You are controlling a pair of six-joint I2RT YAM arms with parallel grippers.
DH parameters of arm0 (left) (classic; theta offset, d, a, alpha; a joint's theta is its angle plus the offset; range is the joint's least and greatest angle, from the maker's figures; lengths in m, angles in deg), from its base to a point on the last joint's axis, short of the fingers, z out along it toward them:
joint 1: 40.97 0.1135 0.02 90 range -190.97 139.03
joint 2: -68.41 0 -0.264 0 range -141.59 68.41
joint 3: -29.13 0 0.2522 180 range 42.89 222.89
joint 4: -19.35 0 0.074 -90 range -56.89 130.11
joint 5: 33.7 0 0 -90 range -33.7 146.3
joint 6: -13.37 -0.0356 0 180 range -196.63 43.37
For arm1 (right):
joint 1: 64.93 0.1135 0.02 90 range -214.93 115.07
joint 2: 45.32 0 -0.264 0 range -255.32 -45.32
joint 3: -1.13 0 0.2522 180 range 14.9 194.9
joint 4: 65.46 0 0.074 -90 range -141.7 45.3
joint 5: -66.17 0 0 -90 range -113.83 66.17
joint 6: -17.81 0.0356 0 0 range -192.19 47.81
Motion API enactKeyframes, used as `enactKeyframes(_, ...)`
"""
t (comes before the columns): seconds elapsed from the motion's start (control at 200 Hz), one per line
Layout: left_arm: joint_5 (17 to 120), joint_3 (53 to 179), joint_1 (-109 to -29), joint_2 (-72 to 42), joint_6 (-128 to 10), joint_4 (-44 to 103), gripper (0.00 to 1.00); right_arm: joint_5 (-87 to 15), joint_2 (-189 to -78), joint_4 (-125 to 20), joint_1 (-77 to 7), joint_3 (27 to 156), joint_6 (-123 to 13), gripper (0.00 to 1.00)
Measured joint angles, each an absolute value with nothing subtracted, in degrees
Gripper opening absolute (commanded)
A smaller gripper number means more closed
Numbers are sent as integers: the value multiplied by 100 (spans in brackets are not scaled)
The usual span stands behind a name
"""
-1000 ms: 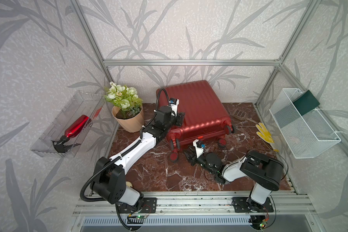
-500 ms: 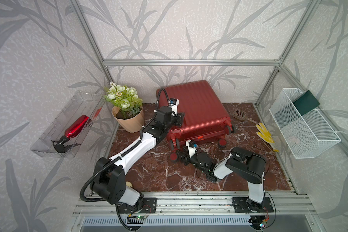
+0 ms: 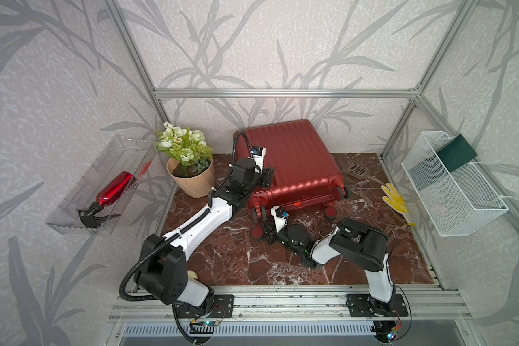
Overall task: Open the suitcase zippers
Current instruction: Unzip the zipper on the suitcase.
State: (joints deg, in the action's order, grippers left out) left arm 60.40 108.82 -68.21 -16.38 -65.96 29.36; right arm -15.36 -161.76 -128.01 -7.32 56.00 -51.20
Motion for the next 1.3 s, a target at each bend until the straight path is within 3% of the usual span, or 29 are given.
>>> enactKeyframes(0.23, 6025, 10878, -6821, -1636, -6594, 2921, 51, -1490, -16176, -12751, -765, 5611, -5089, 0)
enactKeyframes(0.52, 5975, 10876, -6821, -1636, -6602, 2921, 51, -1453, -15936, -12382, -765, 5563, -5233, 0)
enactKeyframes(0.985, 5833, 10911, -6834, -1682, -6618, 2934, 47, -846, -14015, -9250, -789, 5421, -5861, 0)
enactKeyframes(1.155, 5782, 11061, -6834, -1518, -6395, 3498, 62, -920, -13846, -8887, -870, 5429, -5845, 0)
enactKeyframes(1.3, 5725, 10935, -6832, -823, -5724, 4411, 66, -1086, -13846, -8813, -971, 5451, -5618, 0)
